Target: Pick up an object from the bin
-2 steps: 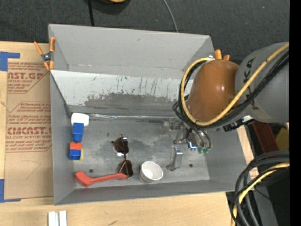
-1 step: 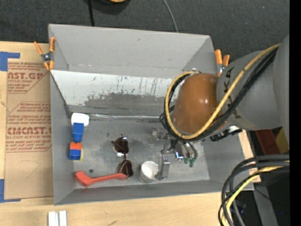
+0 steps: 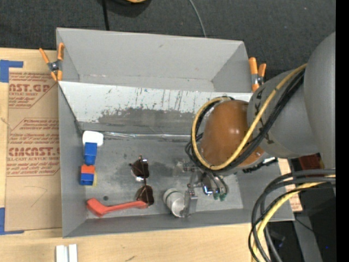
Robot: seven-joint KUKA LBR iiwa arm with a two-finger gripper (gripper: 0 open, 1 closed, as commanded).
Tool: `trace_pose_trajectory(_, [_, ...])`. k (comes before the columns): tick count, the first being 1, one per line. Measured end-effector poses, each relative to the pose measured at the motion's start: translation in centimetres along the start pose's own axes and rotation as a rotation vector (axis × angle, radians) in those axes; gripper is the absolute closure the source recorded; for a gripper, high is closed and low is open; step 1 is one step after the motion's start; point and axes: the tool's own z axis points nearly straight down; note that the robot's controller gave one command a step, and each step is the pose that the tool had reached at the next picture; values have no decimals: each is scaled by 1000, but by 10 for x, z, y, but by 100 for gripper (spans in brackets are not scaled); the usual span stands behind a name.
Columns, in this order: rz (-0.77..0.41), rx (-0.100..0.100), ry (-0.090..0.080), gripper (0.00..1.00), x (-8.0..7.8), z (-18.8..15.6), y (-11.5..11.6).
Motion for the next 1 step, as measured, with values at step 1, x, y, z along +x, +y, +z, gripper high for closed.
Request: trace_pose_trajectory(1, [-42,2,0,0,-1,4,8])
